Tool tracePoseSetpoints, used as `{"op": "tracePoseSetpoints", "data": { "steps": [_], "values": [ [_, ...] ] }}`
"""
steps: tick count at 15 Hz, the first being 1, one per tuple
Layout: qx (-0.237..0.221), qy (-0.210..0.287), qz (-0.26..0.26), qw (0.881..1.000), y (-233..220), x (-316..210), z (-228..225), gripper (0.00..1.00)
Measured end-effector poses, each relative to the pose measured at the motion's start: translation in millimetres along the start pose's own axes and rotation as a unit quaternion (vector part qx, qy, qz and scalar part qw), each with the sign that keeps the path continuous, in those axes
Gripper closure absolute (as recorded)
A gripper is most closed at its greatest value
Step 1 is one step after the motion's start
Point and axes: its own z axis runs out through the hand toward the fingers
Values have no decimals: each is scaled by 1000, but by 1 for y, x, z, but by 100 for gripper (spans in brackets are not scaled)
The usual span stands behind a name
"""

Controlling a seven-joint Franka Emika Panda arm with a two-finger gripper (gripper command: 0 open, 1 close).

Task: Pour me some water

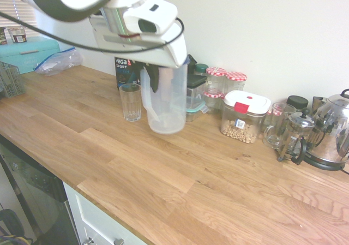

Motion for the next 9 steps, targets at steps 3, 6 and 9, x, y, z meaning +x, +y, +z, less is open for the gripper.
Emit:
{"op": "tracePoseSetpoints", "data": {
  "steps": [3, 6, 9],
  "values": [
    [-15, -40, -72, 997, -46, 2, 0, 100],
    [-48, -76, -124, 988, -87, 12, 14, 100],
    [-91, -119, -164, 975, -129, 28, 35, 100]
  ]
}}
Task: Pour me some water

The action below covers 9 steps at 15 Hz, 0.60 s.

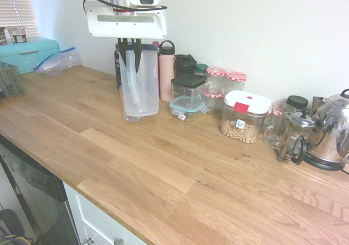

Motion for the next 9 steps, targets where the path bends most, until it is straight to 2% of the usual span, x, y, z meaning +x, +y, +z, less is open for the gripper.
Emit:
{"op": "tracePoseSetpoints", "data": {
  "steps": [3, 5, 9],
  "values": [
    [-57, -10, -69, 996, -28, 22, 4, 100],
    [-88, -18, -122, 988, -45, 22, 6, 100],
    [-174, -48, -209, 961, -58, 10, 20, 100]
  ]
}}
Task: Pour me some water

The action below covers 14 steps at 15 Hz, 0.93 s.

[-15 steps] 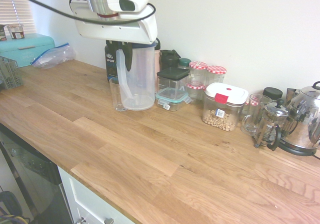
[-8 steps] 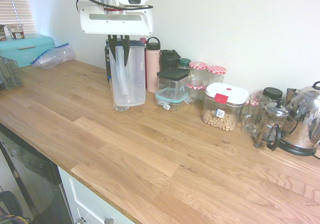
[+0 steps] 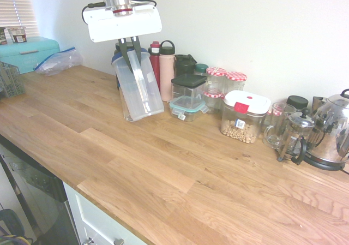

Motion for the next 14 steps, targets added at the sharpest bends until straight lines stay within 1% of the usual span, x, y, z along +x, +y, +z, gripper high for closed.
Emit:
{"op": "tracePoseSetpoints", "data": {
  "steps": [2, 3, 8, 14],
  "values": [
    [-45, -13, -33, 998, -5, 0, 5, 100],
    [-58, -13, -42, 997, -10, 2, 7, 100],
    [-97, -31, -64, 993, -26, 31, 15, 100],
    [-139, -49, -85, 985, -32, 54, 5, 100]
  ]
}}
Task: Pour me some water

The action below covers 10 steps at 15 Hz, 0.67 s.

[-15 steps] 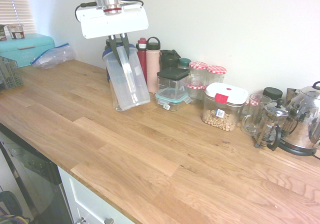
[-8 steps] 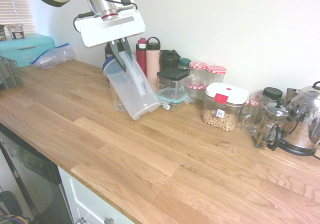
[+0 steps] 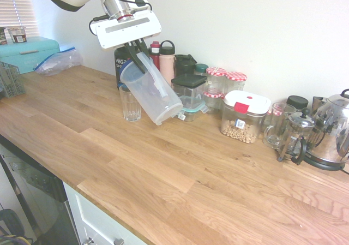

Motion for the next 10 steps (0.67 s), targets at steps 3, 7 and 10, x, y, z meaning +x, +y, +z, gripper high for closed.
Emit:
{"op": "tracePoseSetpoints", "data": {
  "steps": [3, 7, 10],
  "values": [
    [-7, -4, -10, 1000, -1, 4, 4, 100],
    [-8, -4, -14, 1000, 3, 6, 8, 100],
    [30, 24, 31, 999, 34, -8, 0, 100]
  ]
}}
